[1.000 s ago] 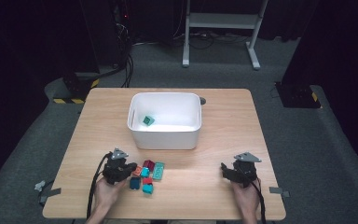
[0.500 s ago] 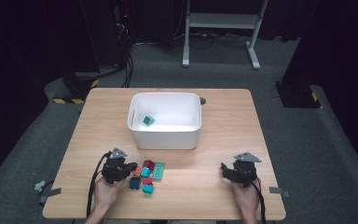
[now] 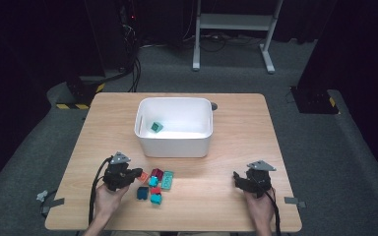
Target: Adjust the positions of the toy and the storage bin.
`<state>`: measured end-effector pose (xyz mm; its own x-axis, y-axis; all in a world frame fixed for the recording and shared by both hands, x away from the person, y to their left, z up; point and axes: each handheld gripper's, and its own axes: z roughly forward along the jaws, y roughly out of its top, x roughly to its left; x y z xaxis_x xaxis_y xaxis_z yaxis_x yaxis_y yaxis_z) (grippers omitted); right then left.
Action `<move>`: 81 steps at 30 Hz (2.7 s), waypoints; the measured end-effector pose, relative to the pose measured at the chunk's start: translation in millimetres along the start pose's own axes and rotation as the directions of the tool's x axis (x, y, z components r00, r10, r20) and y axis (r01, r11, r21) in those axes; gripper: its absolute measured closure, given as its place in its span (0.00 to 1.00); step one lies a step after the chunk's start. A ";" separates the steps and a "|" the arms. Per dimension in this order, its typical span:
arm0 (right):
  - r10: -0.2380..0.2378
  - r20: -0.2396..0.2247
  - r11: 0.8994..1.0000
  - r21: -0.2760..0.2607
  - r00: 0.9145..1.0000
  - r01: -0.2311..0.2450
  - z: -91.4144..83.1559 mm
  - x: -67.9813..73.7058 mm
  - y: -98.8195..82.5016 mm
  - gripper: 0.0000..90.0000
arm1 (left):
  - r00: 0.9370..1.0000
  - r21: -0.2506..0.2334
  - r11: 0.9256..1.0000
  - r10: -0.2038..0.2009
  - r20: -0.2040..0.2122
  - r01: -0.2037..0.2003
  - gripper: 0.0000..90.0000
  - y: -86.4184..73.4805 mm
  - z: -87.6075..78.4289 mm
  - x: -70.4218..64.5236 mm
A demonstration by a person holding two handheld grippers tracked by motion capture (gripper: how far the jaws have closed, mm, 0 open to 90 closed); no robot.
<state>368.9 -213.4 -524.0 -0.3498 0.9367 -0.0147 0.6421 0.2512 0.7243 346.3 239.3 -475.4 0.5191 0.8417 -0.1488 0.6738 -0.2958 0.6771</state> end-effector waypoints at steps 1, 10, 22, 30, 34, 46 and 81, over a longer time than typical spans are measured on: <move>0.000 0.000 1.000 0.000 1.000 0.000 0.0 0.0 0.0 0.29 | 1.000 0.000 1.000 0.000 0.000 0.000 0.97 0.0 0.0 0.0; 0.000 0.000 1.000 0.000 1.000 0.000 0.1 0.0 0.0 0.29 | 0.999 0.002 0.999 0.032 0.019 -0.032 0.97 14.5 -10.6 -0.3; 0.000 0.000 1.000 0.000 1.000 0.000 0.0 0.0 0.0 0.29 | 0.997 -0.012 0.997 0.072 0.024 -0.072 0.97 34.0 -26.9 -3.9; 0.000 -0.006 1.000 0.002 1.000 0.000 -0.2 0.5 -0.1 0.29 | 0.997 -0.033 0.998 0.060 0.049 -0.058 0.97 52.8 -35.9 -0.3; -0.003 -0.008 1.000 0.002 1.000 0.003 -0.2 0.6 -0.1 0.29 | 0.996 -0.026 0.998 0.066 0.054 -0.065 0.97 60.4 -40.2 1.0; -0.006 -0.010 1.000 0.002 1.000 0.006 -0.1 0.7 -0.1 0.29 | 0.995 -0.010 0.996 0.085 0.053 -0.085 0.97 87.6 -50.4 -8.1; -0.006 -0.011 1.000 0.002 1.000 0.006 -0.3 0.7 -0.2 0.29 | 0.996 -0.040 0.997 0.063 0.064 -0.060 0.97 156.8 -60.0 6.4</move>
<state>368.3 -212.8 -523.9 -0.3612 0.9324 -0.0108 0.6413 0.2568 0.7231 423.8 225.4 -327.0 0.5931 0.7906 -0.1521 0.6197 -0.3278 0.7131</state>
